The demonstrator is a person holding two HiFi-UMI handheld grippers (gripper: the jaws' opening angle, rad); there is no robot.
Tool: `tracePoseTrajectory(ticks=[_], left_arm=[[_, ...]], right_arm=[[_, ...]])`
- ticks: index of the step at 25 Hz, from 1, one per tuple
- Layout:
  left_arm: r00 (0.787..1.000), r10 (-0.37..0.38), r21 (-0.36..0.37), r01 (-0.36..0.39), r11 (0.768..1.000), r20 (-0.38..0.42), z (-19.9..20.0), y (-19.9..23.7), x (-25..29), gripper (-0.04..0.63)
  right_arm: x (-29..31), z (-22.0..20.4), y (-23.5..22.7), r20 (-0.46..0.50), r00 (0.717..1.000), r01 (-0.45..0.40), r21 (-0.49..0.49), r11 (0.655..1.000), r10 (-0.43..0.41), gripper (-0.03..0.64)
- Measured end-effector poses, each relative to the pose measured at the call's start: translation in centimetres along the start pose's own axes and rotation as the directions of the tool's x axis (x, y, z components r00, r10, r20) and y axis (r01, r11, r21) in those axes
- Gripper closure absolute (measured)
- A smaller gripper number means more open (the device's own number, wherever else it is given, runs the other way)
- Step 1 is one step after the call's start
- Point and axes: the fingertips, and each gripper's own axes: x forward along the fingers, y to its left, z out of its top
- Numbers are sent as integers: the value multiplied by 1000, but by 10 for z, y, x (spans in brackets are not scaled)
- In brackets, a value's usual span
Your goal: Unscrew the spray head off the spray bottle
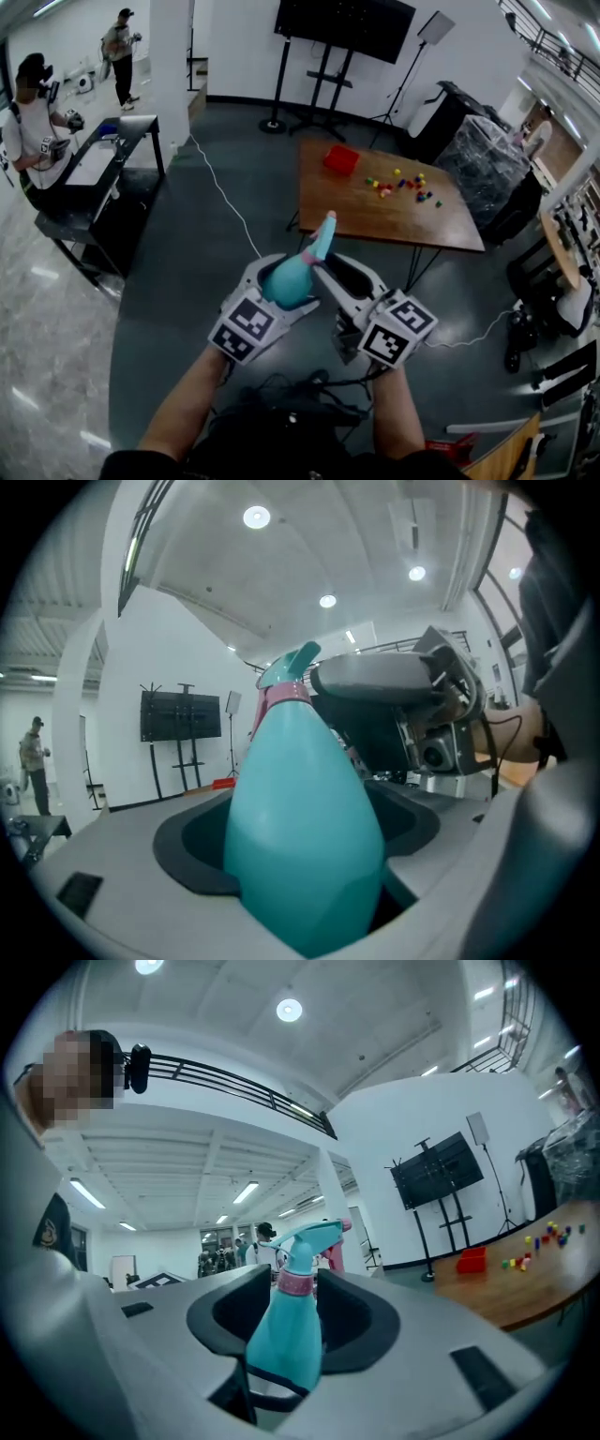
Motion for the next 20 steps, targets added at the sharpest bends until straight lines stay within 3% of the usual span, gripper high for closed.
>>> tracePoseTrajectory(ticks=[4,9,15,20], left_arm=[[996,75,38,-73,997,-41,-7,5,3,170],[997,63,76,-59,995,-50,-10,0,7,170],[997,-72,30,73,997,-30,-2,-13,-2,170],[977,-211,-2,211,978,-10,5,-22,-14,170]], right_arm=[[5,-4,-5,-9,999,41,29,999,-40,478],[8,-8,-8,-20,998,55,36,998,-55,479],[1,-5,1,-28,999,-40,36,999,41,480],[-1,-1,12,-26,987,-158,36,987,159,480]])
